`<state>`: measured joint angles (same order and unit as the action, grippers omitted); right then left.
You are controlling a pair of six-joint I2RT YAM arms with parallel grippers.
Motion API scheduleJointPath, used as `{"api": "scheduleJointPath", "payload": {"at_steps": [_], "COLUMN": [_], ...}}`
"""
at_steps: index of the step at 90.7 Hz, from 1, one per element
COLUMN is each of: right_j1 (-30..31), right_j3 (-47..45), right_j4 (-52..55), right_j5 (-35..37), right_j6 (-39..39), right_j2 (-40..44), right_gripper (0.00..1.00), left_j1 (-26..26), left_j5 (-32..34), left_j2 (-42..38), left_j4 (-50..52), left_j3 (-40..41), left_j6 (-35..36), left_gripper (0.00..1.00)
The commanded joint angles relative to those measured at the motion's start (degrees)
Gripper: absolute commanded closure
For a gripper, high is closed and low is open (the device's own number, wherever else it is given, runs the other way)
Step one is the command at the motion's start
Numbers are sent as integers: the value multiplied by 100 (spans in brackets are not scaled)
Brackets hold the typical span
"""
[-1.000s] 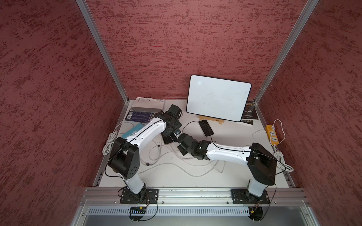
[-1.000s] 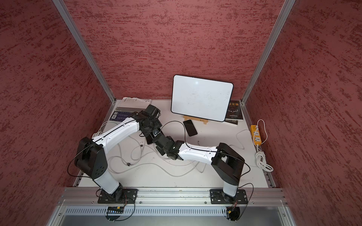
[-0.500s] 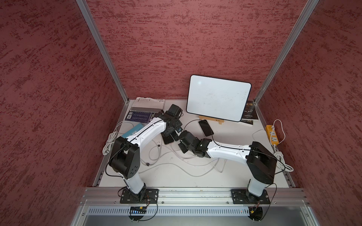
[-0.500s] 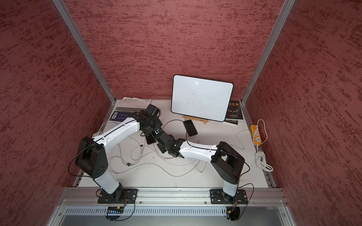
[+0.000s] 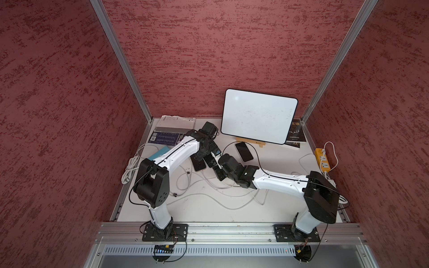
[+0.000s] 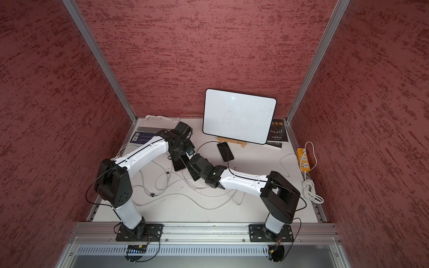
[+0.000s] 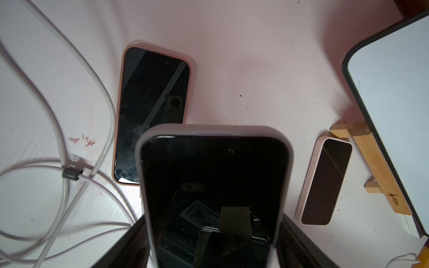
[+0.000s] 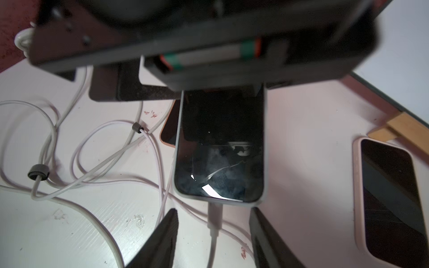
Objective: Plug the charging cable into the phone
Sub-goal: Insert the charging cable into the phone, then place the phone at the center of the board.
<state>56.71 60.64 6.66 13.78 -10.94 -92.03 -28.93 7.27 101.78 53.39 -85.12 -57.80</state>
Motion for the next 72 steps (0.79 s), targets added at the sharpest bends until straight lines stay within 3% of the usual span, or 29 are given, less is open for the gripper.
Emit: {"api": "scheduleJointPath", "payload": {"at_steps": [1, 28, 45, 72], "right_j1": [-63, -187, -439, -932], "right_j3": [-327, -1052, -1065, -859], "right_j4": [112, 870, 1049, 1156], "right_j5": [102, 253, 259, -118], "right_j6": [-57, -382, -423, -585], "right_j2": [582, 1535, 1536, 1413], "right_gripper": [39, 33, 32, 30], "left_j1": [16, 53, 41, 50], "left_j5": [-80, -76, -120, -268], "left_j2": [231, 1217, 2073, 2817], "left_j4": [277, 409, 782, 976], "left_j3": [-286, -1072, -1861, -2428], "left_j6": [158, 358, 591, 892], "left_gripper": [100, 100, 100, 97]}}
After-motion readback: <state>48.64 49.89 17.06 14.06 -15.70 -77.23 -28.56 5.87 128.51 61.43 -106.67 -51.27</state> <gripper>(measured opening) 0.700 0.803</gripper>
